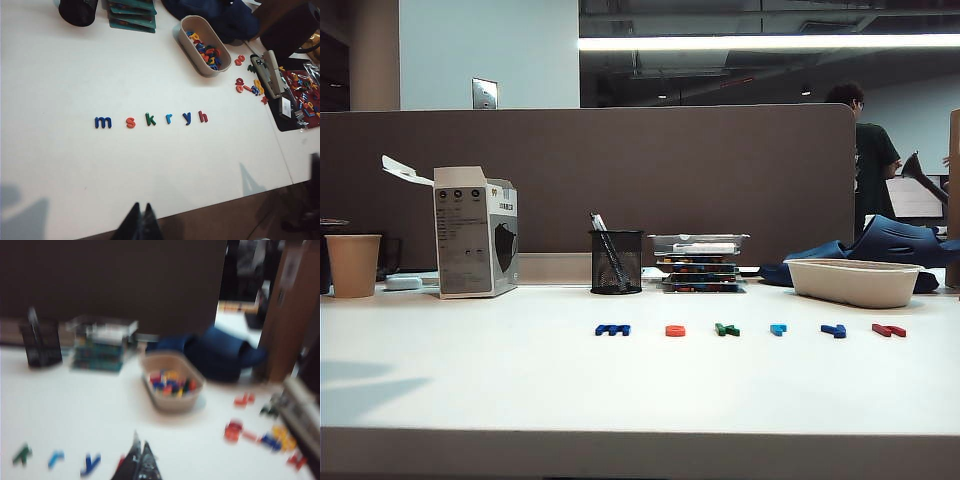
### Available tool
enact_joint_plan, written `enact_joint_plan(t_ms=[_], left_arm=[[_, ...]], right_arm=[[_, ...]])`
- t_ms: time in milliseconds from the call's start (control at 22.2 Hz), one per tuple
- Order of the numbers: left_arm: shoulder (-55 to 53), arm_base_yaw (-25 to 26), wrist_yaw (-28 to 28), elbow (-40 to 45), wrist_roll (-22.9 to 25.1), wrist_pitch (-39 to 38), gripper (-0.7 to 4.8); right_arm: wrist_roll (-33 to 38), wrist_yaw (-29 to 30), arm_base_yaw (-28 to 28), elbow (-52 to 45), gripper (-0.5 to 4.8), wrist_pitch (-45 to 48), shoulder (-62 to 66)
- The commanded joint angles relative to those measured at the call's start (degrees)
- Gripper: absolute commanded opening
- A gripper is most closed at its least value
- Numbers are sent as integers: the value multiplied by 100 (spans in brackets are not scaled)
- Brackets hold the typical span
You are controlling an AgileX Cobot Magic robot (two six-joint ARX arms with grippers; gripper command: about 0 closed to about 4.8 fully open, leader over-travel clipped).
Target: Select the appropriate letters from the row of letter magnets placed on the table to arrange into the word "sky".
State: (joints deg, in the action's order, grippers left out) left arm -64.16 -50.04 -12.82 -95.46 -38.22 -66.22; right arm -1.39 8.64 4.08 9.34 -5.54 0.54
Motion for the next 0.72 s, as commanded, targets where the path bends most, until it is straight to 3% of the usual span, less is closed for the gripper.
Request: enact_joint_plan(t_ms=[45, 270, 450, 720], left_arm=[[20, 11, -28, -7, 11, 59, -5], [20, 9, -24, -7, 11, 57, -5], [17, 9, -24, -7, 11, 57, -5], [17, 9, -24, -7, 11, 57, -5]], right_arm=[[31, -238, -9, 925, -2, -1078, 94], [33, -31, -15, 2518, -3, -2260, 1272], [33, 1075, -20, 3558, -3, -2090, 2404], [649, 1615, -24, 5066, -2, -2712, 3930]])
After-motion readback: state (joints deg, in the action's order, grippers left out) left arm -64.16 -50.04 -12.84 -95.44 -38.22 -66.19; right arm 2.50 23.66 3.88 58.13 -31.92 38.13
